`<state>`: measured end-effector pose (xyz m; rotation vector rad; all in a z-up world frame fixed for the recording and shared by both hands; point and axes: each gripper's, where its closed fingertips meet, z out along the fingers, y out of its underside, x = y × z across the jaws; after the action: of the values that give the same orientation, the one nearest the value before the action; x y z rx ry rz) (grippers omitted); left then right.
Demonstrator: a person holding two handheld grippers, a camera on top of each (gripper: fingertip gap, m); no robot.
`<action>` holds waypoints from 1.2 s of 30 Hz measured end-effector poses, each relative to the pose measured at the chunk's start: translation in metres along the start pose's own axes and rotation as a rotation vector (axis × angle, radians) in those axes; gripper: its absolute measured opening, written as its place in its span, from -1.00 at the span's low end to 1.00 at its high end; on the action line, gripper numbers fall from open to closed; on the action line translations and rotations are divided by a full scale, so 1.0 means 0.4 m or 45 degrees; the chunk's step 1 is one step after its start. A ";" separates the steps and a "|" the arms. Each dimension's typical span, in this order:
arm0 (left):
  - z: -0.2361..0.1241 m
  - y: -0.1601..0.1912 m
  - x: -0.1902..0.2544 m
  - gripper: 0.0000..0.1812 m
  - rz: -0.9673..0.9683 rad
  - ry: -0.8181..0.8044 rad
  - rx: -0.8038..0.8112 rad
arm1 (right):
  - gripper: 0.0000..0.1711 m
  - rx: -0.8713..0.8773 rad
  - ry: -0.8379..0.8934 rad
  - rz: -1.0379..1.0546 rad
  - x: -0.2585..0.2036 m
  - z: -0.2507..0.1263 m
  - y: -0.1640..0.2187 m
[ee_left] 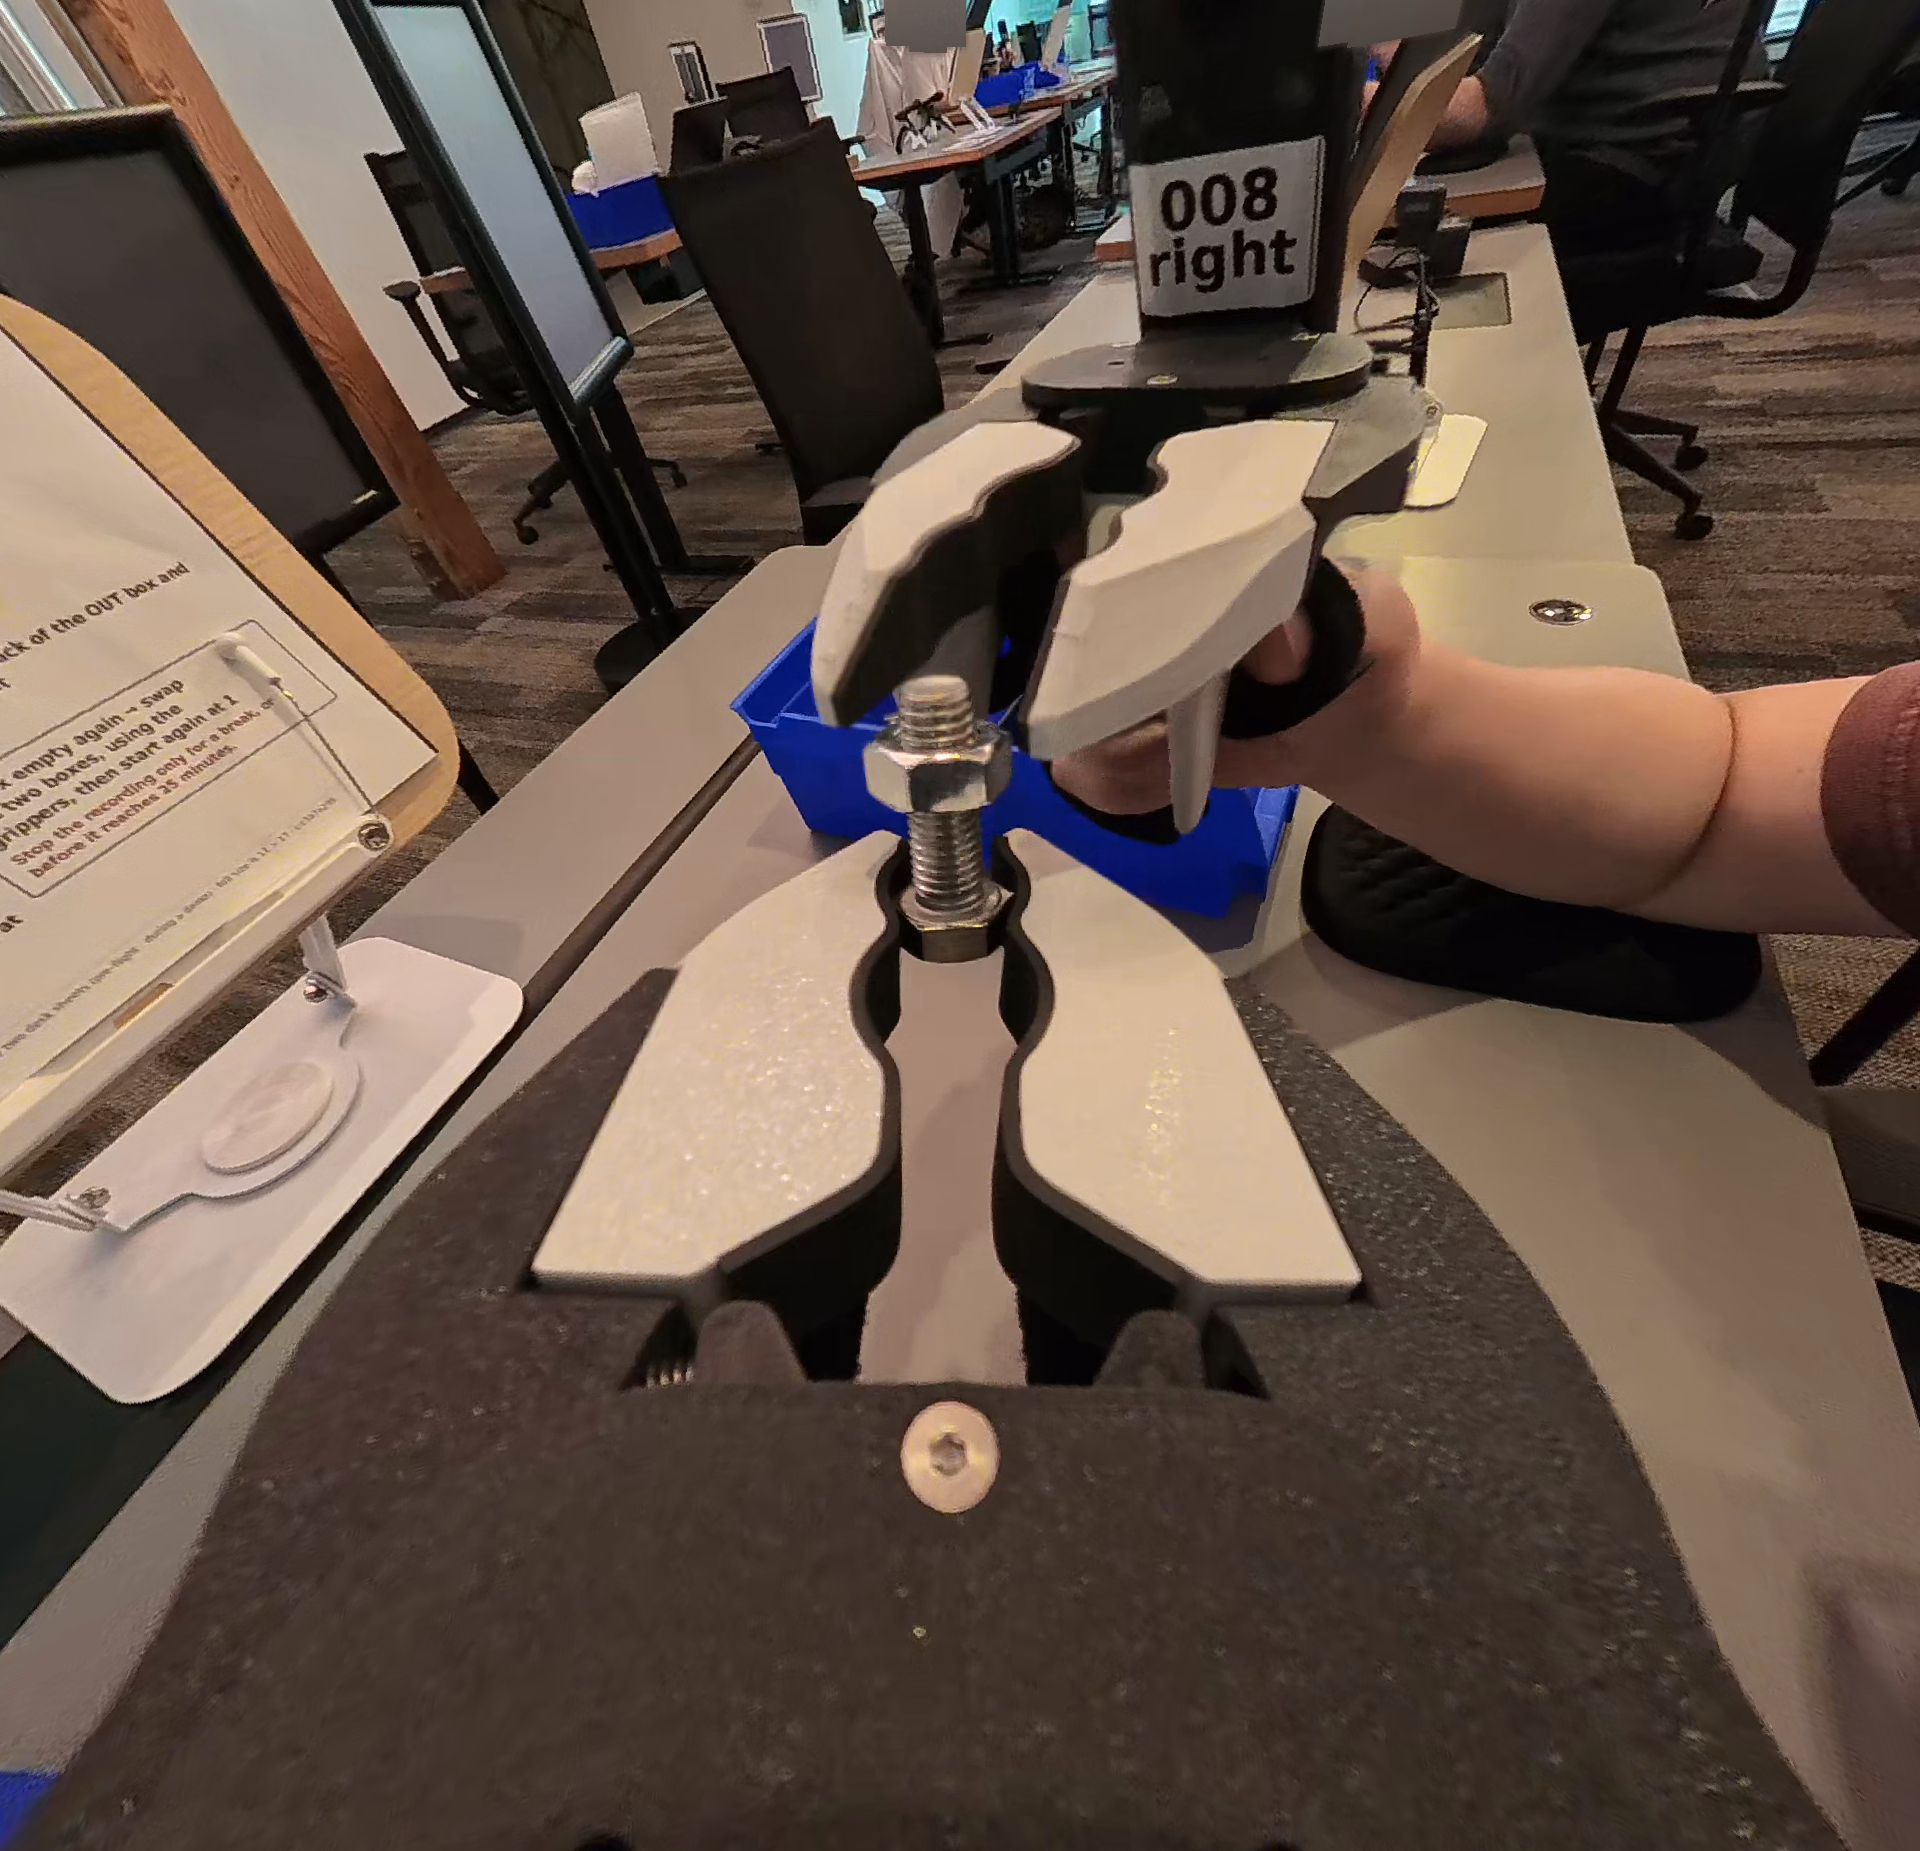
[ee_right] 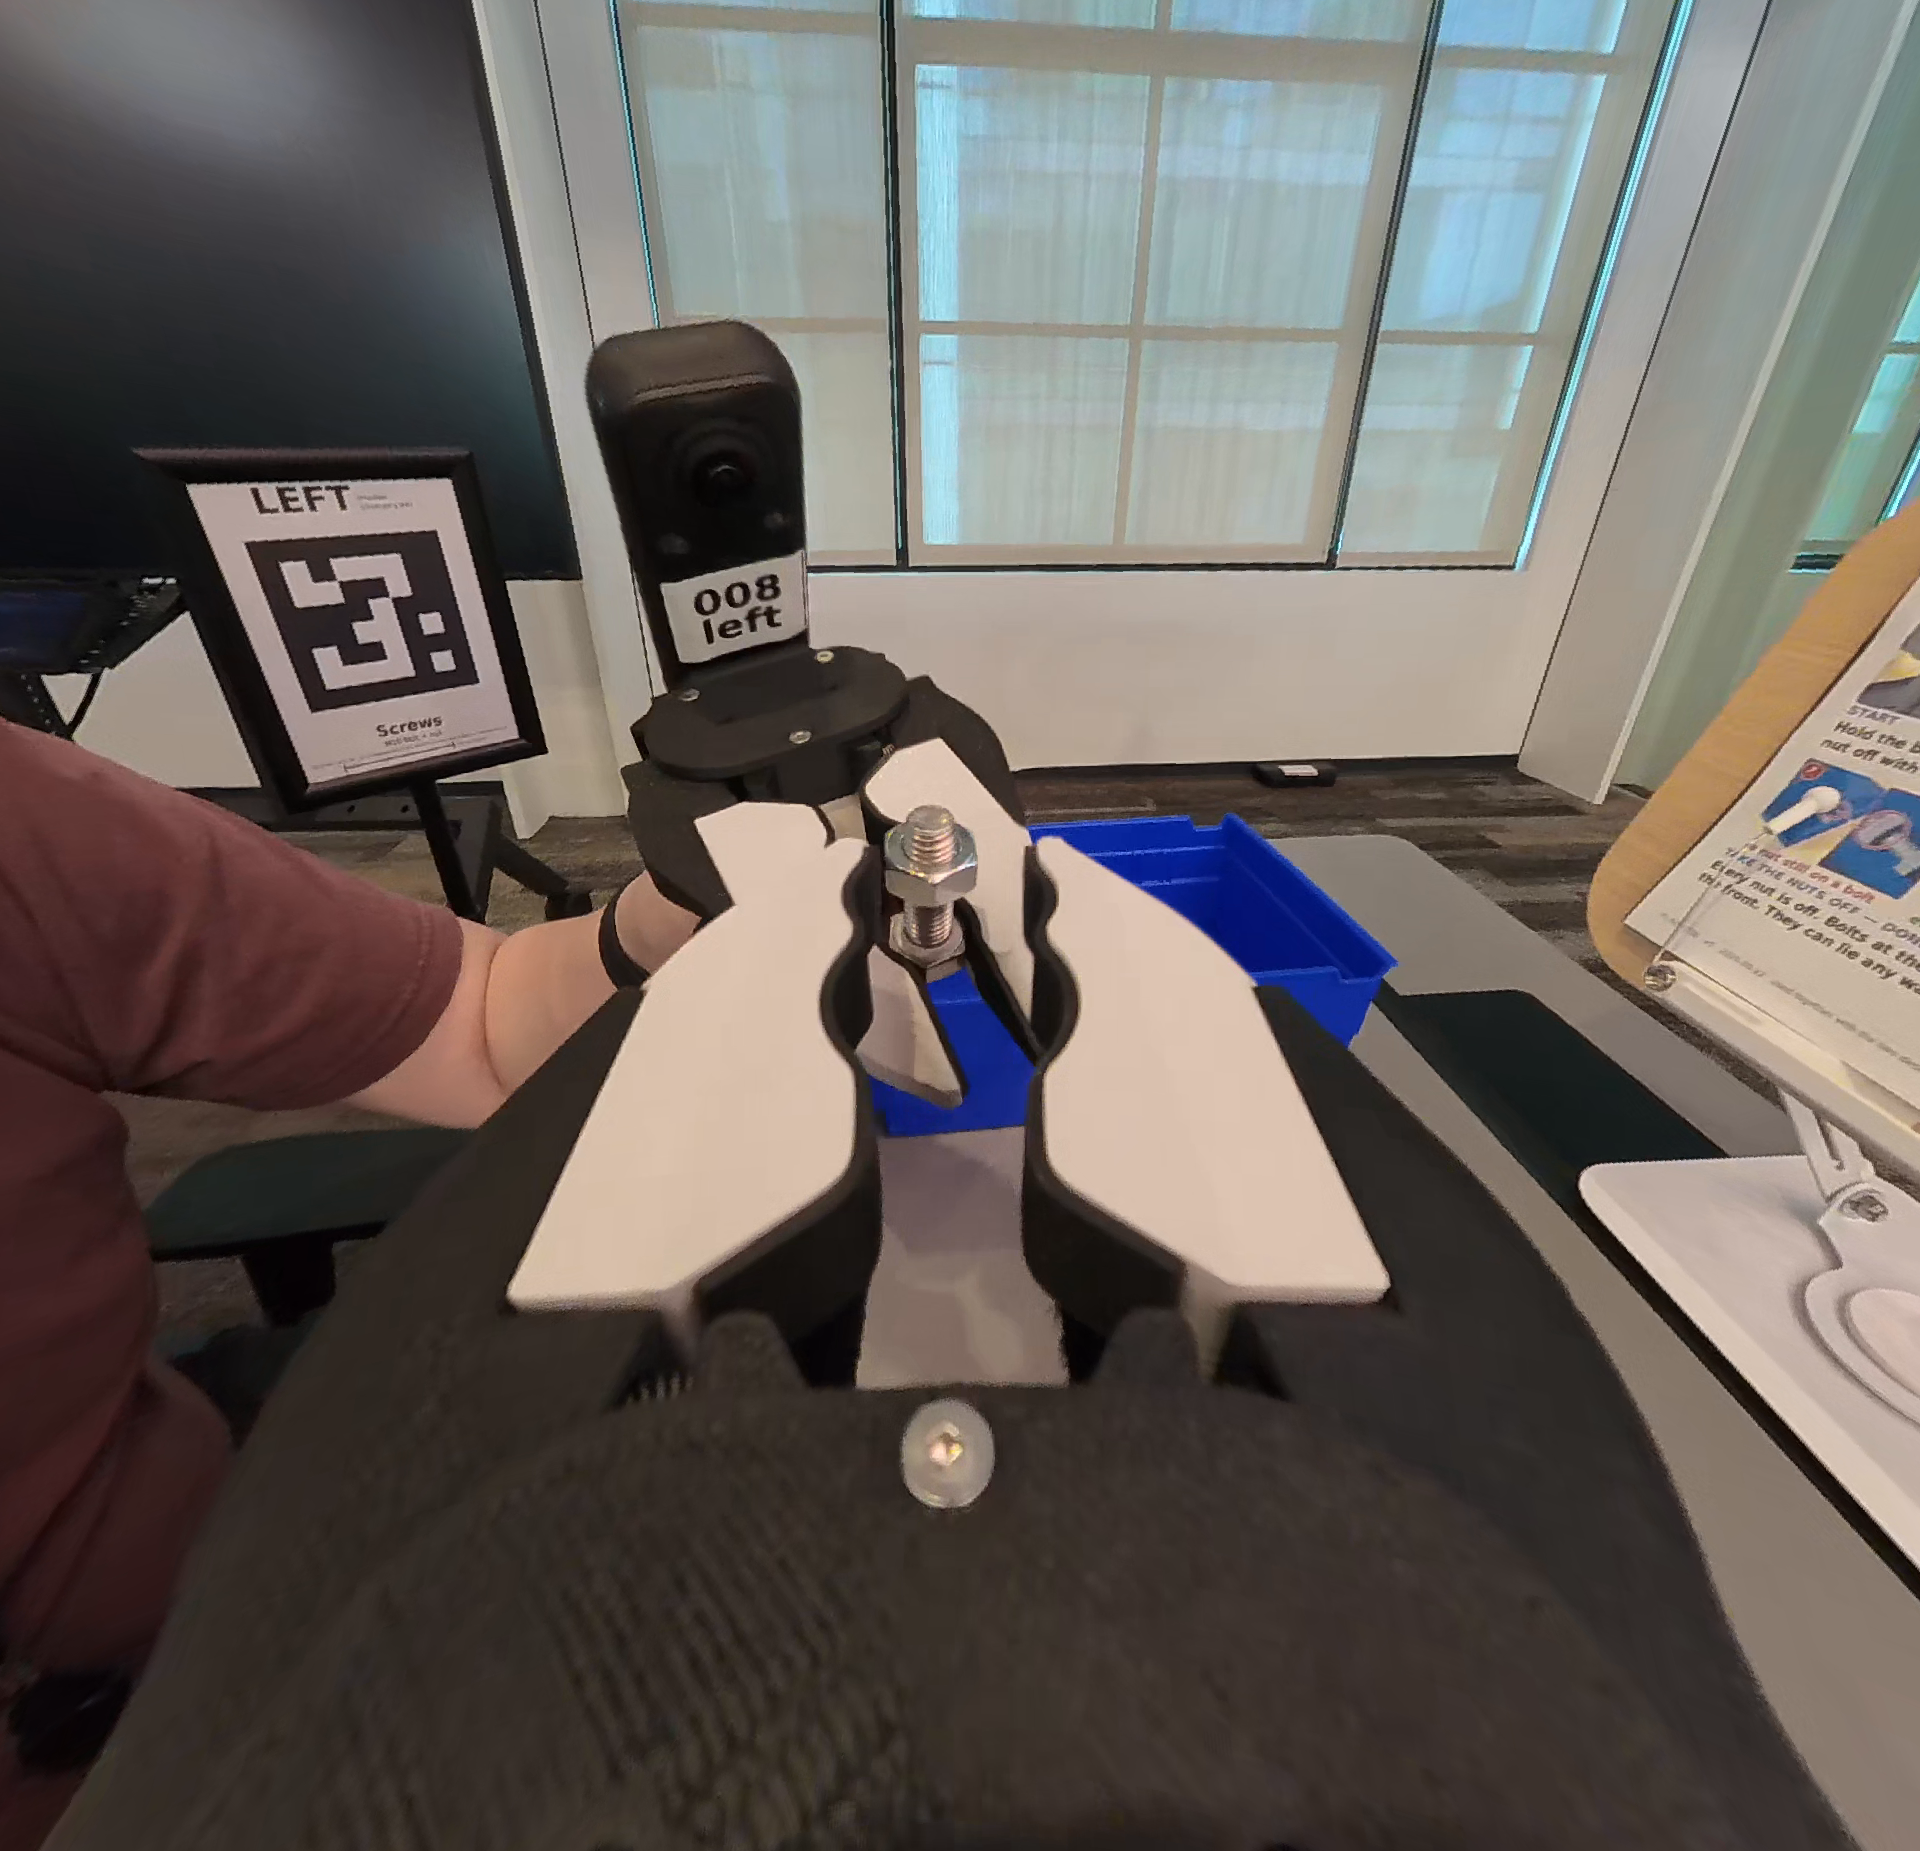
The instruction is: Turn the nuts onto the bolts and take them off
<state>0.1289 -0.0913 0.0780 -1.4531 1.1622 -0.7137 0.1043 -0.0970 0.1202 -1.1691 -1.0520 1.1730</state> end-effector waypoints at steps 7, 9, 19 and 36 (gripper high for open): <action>-0.013 -0.033 0.042 -0.85 -0.146 0.213 0.113 | -0.72 0.041 -0.052 0.067 0.011 -0.021 -0.015; -0.013 -0.033 0.037 -0.85 -0.145 0.200 0.120 | -0.70 0.054 -0.173 0.090 -0.031 -0.015 -0.023; -0.019 -0.052 0.087 -0.85 -0.183 0.361 0.164 | -0.67 0.112 -0.229 0.174 -0.031 -0.030 -0.045; -0.030 -0.075 0.141 -0.85 -0.193 0.507 0.205 | -0.63 0.100 -0.360 0.212 -0.074 -0.022 -0.043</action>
<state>0.1456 -0.1501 0.1003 -1.3061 1.2668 -1.2156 0.1118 -0.1276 0.1364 -1.0651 -1.1234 1.5309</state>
